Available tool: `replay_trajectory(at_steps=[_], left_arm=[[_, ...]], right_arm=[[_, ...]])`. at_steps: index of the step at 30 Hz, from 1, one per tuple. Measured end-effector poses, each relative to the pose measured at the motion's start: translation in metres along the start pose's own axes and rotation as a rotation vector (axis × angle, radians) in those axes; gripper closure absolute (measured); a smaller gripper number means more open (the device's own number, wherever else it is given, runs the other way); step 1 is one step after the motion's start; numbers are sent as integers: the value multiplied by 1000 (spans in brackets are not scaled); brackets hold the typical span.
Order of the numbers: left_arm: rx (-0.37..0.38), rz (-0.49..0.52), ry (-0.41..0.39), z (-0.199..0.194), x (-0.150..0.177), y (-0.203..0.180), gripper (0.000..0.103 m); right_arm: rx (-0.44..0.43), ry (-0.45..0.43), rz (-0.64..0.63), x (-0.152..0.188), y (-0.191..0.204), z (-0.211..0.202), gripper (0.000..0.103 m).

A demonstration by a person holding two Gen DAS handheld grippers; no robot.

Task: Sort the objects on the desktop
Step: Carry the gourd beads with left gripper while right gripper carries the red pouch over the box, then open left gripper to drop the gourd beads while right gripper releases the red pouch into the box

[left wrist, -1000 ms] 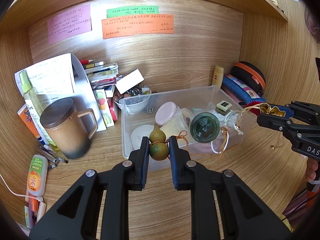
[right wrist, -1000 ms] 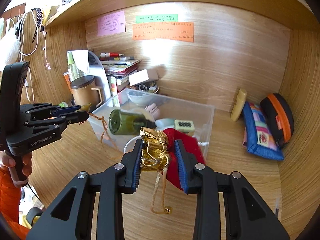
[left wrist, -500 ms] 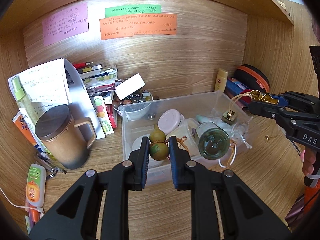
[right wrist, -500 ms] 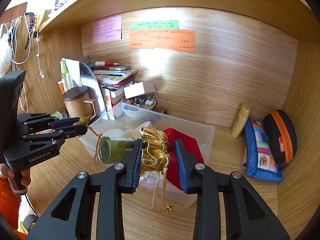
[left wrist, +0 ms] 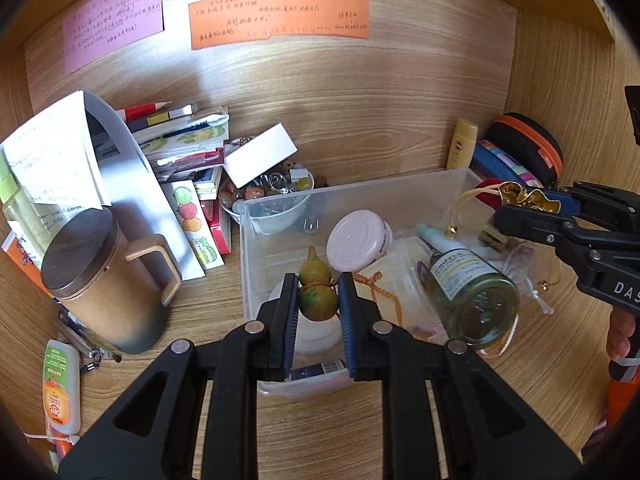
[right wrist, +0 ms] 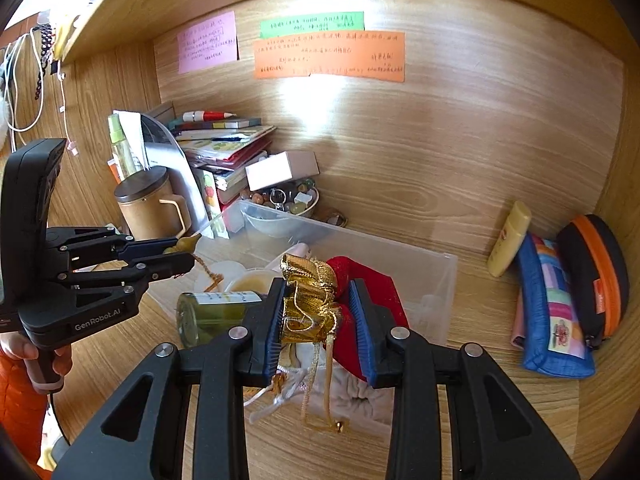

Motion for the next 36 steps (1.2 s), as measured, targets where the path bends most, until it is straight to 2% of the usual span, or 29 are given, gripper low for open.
replay_trajectory(at_steps=[11, 22, 27, 34, 36], left_arm=[[12, 21, 59, 28, 3, -7, 84], [9, 35, 90, 43, 5, -9, 84], [8, 34, 78, 40, 6, -9, 67], [-2, 30, 66, 34, 7, -6, 62], [-5, 24, 58, 32, 6, -5, 56]], right_arm=[[-20, 44, 22, 5, -11, 27, 74], [-19, 57, 17, 6, -10, 35, 73], [-6, 54, 13, 6, -10, 34, 68], [9, 43, 12, 4, -11, 29, 62], [22, 36, 3, 3, -10, 26, 59]])
Point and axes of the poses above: each gripper's, at about its wrist camera, not at the fingertips, and z roughly the way its jaws point, y to its left, x to its underside, the point moved 4 cm from there along z, roughly the way its jaws point, and after that the axes turned 14 degrees about -x, right-handed, at the moved point
